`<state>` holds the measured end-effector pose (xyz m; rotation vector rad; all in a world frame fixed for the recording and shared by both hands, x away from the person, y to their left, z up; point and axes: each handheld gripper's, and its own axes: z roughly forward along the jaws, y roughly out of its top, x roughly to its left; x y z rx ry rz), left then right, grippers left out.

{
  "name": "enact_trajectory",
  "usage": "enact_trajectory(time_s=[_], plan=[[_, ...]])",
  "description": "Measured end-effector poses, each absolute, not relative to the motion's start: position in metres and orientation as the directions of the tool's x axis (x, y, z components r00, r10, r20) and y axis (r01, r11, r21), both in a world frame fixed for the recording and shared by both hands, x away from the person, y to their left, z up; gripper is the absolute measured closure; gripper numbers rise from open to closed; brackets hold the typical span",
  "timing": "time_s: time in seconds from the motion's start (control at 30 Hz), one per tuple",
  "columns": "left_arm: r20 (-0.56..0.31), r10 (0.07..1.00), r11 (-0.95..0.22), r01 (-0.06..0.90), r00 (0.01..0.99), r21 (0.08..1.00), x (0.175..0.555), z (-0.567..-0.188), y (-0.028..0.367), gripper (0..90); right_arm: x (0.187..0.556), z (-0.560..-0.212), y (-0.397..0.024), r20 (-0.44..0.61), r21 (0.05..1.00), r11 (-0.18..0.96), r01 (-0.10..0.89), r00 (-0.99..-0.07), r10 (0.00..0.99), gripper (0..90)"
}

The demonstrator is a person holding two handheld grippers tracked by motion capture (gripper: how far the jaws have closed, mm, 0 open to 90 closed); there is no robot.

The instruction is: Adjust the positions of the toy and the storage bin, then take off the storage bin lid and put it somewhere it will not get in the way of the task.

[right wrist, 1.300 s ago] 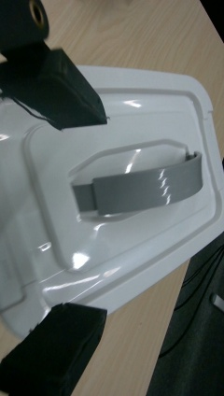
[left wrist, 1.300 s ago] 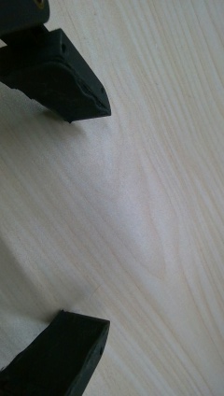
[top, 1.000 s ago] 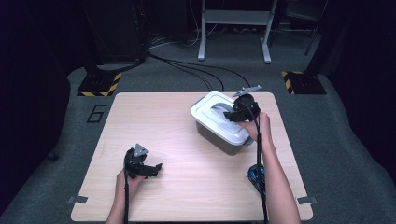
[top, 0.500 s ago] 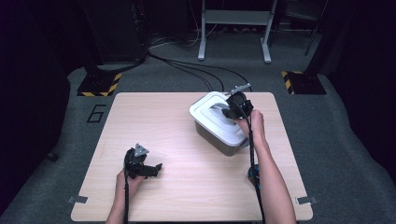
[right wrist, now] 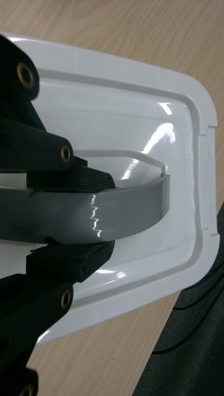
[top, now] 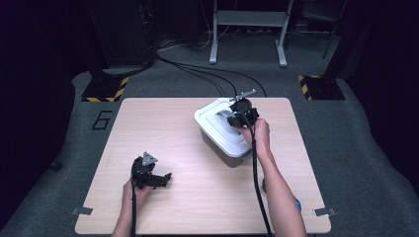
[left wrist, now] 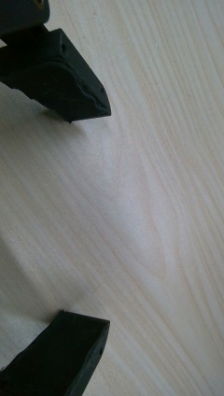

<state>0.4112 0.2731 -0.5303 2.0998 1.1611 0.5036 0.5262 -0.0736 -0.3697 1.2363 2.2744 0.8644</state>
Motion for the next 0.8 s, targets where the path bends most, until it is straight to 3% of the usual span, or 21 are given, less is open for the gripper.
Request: enact_trajectory(time_s=[0.37, 0.8], plan=[[0.009, 0.850, -0.372, 0.588, 0.527, 0.718, 0.411, -0.530, 0.273, 1.3, 0.522, -0.369, -0.064, -0.038, 0.676, 0.389, 0.626, -0.498, 0.867, 67.3], [0.006, 0.849, -0.372, 0.590, 0.528, 0.716, 0.411, -0.530, 0.273, 1.3, 0.516, -0.356, -0.071, -0.068, 0.711, 0.401, 0.578, -0.511, 0.857, 67.7]])
